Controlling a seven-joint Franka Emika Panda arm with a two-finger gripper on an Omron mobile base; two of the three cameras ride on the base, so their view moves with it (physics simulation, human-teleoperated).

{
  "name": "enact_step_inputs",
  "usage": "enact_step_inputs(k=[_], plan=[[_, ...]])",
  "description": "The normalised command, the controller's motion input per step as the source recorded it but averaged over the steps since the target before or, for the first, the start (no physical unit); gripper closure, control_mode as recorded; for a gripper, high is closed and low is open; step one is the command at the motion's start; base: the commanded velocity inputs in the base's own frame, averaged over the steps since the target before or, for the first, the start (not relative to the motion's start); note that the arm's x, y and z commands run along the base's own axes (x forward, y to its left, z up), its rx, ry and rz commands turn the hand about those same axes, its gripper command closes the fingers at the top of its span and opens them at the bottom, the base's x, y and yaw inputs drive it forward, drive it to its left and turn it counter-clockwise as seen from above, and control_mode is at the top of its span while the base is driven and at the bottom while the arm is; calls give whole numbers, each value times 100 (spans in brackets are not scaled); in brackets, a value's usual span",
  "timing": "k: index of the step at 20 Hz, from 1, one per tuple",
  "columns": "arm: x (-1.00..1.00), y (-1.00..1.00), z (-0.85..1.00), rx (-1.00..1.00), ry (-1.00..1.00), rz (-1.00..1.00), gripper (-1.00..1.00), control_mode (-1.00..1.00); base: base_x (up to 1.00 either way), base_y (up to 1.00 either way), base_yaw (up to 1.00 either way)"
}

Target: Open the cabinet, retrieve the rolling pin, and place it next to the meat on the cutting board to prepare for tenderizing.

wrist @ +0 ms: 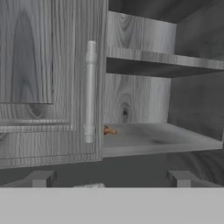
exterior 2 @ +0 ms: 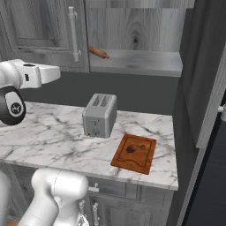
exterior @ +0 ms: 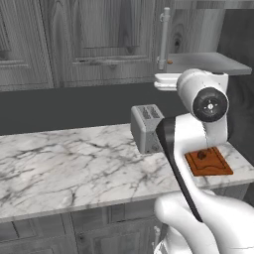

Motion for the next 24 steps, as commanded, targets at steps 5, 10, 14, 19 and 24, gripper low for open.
enact_step_inputs(k=[5,10,14,19,24], plan=[[15,0,0,0,0,0,-100,-100,0,0,0],[37,-7,0,1,0,0,-100,-100,0,0,0],[49,-1,1,0,1,0,-100,-100,0,0,0],[43,6,6,0,2,3,-100,-100,0,0,0],[49,1,28,6,5,7,-100,-100,0,0,0]])
